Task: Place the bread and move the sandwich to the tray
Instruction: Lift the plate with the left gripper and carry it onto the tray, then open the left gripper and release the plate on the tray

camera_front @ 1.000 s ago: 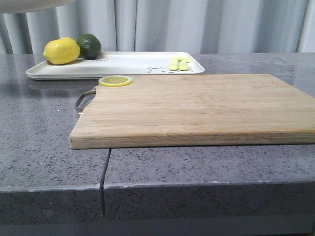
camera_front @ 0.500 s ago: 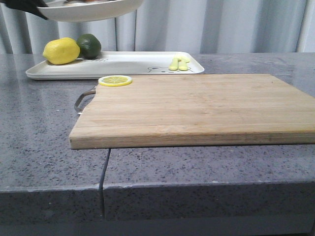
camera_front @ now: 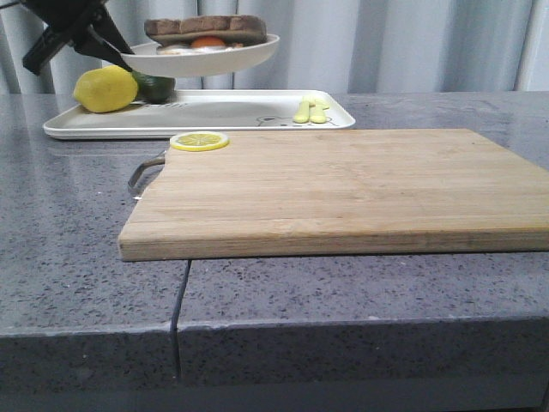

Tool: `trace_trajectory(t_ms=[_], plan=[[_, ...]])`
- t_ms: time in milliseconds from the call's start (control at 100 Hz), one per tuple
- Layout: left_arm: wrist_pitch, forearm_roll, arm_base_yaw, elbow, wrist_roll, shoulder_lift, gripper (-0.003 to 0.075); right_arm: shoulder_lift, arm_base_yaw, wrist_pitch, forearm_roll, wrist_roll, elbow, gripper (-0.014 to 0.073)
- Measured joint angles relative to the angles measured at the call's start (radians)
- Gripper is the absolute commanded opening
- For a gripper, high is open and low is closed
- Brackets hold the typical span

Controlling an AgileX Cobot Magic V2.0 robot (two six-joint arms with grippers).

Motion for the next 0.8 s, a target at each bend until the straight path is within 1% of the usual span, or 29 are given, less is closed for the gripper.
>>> trace_trajectory(t_ms=[110, 250, 800], plan=[[0.017, 0.02, -0.001, -0.05, -0.011, 0.047, -0.002, 0.0, 0.0, 0.0, 0.0, 0.0, 0.0, 0.0456], [0.021, 0.058, -0.002, -0.074, -0.022, 0.078, -0.002, 0.0, 0.0, 0.0, 0.0, 0.0, 0.0, 0.0456], [0.026, 0.086, -0.034, -0.078, -0.024, 0.129, -0.002, 0.0, 0.0, 0.0, 0.0, 0.0, 0.0, 0.0456]])
